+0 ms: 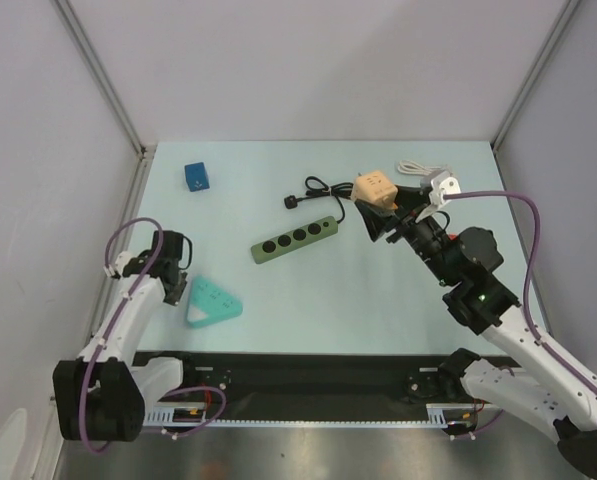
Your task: Insert the plug
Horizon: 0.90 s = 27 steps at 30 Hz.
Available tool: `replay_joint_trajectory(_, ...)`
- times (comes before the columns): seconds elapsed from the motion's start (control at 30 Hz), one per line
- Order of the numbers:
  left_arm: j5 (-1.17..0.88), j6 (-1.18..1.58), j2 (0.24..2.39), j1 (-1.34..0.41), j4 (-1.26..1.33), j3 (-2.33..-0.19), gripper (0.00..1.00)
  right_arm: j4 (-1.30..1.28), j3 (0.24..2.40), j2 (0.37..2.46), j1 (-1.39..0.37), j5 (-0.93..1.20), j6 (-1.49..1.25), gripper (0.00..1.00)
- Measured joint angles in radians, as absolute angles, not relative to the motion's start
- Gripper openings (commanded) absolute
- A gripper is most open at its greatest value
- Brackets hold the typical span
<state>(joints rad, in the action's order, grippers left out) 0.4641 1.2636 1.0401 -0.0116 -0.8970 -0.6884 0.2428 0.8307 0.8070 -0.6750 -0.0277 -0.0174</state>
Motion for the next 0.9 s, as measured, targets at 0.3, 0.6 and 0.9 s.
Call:
replay_joint_trajectory(0.3, 0.427, 1.144, 1.332, -0.018, -0.762, -0.699, 0.01, 0.171, 0.836, 0.790, -0.675, -0.002, 0.015, 0.00)
replay_joint_trajectory(0.6, 0.324, 0.990, 1.382, -0.147, -0.557, -0.733, 0.00, 0.075, 0.846, 0.826, -0.675, 0.049, 0.035, 0.00)
replay_joint_trajectory(0.9, 0.134, 0.962, 1.378, -0.332, -0.389, -0.672, 0.00, -0.064, 0.925, 0.937, -0.675, 0.187, 0.065, 0.00)
